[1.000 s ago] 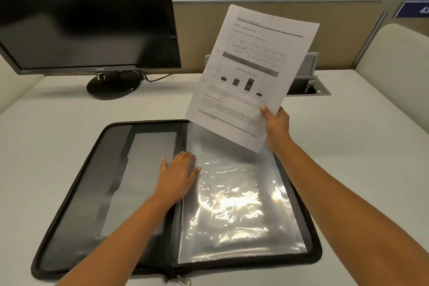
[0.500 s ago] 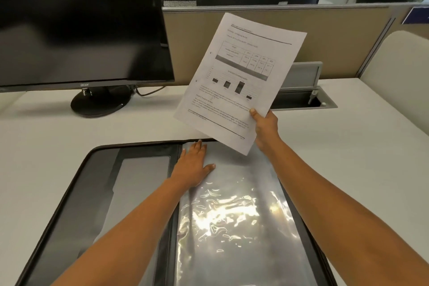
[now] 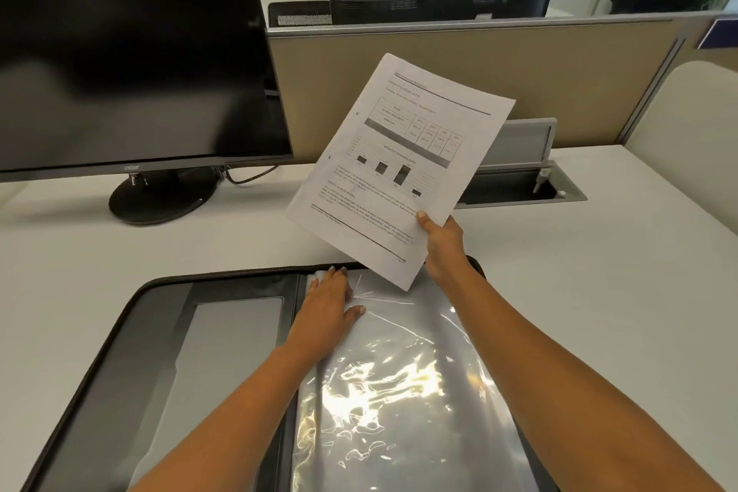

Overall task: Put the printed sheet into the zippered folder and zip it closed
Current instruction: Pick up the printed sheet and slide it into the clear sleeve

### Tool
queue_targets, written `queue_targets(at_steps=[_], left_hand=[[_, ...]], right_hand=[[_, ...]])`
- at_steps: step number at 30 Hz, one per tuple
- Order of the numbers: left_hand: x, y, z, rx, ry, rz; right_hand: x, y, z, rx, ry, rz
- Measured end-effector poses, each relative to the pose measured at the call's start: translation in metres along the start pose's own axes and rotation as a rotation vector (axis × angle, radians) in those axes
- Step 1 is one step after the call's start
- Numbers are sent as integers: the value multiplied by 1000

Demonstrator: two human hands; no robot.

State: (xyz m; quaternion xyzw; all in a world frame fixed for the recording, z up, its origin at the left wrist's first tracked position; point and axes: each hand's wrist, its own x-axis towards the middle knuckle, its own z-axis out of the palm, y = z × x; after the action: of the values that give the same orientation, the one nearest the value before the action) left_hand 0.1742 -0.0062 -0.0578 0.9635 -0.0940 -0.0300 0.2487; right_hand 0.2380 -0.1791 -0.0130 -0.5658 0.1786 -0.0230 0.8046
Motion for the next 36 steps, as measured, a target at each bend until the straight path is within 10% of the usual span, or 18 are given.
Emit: queue_targets(at_steps=[36], left_hand=[[3,-1,-4,2,322,96]], right_hand=[[15,9,39,205,-75,69]])
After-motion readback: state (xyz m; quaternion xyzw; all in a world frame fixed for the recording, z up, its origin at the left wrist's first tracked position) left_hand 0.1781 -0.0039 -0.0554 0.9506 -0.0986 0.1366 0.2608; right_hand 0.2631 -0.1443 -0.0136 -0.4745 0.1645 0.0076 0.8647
